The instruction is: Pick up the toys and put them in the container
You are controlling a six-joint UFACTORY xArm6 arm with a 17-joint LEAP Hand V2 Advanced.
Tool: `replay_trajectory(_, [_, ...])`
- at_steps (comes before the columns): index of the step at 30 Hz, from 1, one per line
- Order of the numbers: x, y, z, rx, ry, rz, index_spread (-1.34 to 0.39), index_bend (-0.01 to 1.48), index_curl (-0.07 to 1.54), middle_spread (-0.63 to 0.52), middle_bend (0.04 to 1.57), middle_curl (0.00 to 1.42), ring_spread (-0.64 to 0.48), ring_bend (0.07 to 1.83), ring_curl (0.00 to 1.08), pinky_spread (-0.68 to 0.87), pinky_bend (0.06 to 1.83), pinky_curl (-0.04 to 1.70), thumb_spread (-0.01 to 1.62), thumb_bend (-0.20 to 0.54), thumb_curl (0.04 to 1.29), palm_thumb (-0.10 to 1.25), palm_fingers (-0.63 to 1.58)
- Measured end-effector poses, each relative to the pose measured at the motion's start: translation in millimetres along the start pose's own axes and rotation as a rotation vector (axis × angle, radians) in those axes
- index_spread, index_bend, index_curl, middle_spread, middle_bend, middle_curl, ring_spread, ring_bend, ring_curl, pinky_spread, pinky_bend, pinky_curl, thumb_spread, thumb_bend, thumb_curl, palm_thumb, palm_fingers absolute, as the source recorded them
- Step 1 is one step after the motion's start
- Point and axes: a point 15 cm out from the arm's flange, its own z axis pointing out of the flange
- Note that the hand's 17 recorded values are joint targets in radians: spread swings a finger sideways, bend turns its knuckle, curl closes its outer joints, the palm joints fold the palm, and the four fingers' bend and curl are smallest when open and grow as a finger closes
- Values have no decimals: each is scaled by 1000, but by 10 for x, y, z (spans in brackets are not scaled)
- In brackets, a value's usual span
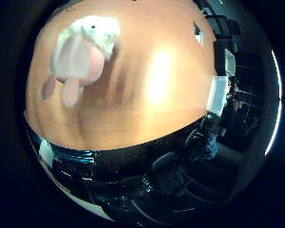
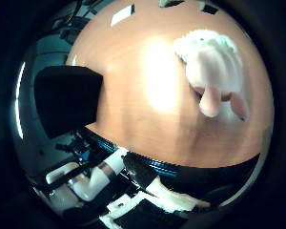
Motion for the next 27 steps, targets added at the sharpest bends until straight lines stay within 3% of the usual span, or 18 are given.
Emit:
replay_trajectory(13, [616,-138,485,-18,3,48,-387,164,274,-34,238,344,151,358,234,461,459,247,991,-22,275,378,254])
replay_trajectory(16, [697,-155,479,4,18,59,-367,155,261,-144,366,385,-49,523,269,421,462,231,1003,-13,282,437,525])
replay_trajectory(18, [769,-154,446,24,34,69,-378,175,259,-201,440,411,-147,636,290,290,482,213,1008,-2,292,496,744])
replay_trajectory(19, [801,-150,419,33,43,72,-399,189,289,-259,499,451,-235,751,339,50,618,246,1010,-5,300,553,980])
replay_trajectory(20, [826,-144,395,40,49,73,-428,218,323,-288,557,491,-269,824,387,-120,714,288,1009,-3,307,601,1131])
replay_trajectory(22, [889,-103,342,55,59,73,-463,364,422,-320,699,578,-299,937,458,-297,867,360,1008,-3,321,691,1256])
replay_trajectory(27, [833,-176,185,142,18,66,-443,770,685,-287,1013,760,-274,1211,590,-305,1162,527,1018,23,371,936,1225])
